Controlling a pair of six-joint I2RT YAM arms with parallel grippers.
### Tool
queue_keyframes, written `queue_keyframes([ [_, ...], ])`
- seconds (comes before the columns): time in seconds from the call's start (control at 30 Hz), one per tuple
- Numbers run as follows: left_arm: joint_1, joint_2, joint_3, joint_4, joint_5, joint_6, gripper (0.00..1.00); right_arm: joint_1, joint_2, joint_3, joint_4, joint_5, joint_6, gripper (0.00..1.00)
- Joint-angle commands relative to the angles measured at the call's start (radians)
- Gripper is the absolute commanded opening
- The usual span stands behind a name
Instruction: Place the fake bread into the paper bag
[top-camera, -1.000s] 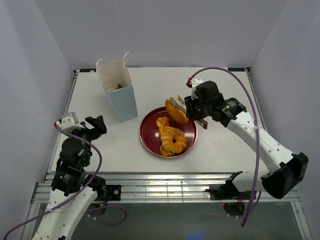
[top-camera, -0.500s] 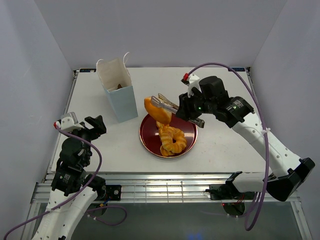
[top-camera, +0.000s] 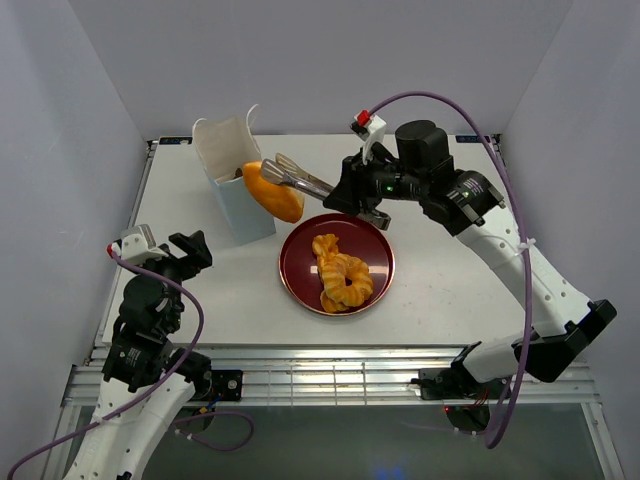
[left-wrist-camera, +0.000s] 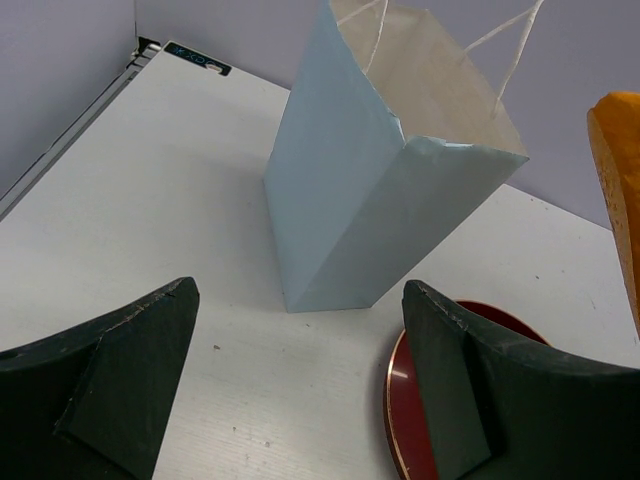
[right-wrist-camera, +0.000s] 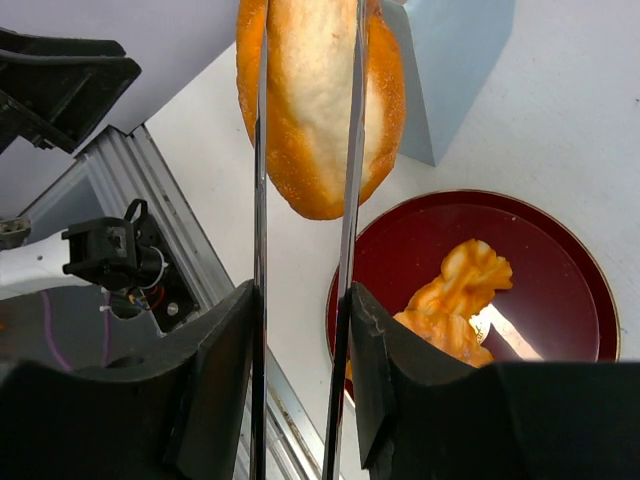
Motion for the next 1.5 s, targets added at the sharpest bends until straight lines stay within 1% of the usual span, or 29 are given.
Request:
queue_keyframes([
  [0.0, -0.004, 0.008, -0.01, 0.004, -0.006, -0.001, 0.93, 0.01, 0.009, 0.079, 0.132, -0.067, 0.032, 0.23],
  [0.4, -0.004, 0.015, -0.01, 0.006, 0.002, -0.002, 0.93, 0.022, 0.138, 0.181, 0.287, -0.167, 0.127, 0.23],
  [0.77, -0.006, 0.023, -0.01, 0.009, 0.009, -0.002, 0.93, 0.025, 0.313, 0.345, 0.362, -0.186, 0.182, 0.24],
  [0.9, -0.009, 0.022, -0.01, 0.007, 0.012, -0.002, 0.93, 0.024, 0.364, 0.397, 0.389, -0.18, 0.192, 0.25],
  [1.23, -0.023, 0.015, -0.011, 0.009, 0.014, -0.002, 0.93, 0.024, 0.45, 0.434, 0.485, -0.15, 0.199, 0.26],
  [1.47, -0.029, 0.014, -0.011, 0.009, 0.012, -0.002, 0.93, 0.019, 0.52, 0.487, 0.497, -0.117, 0.181, 0.27],
])
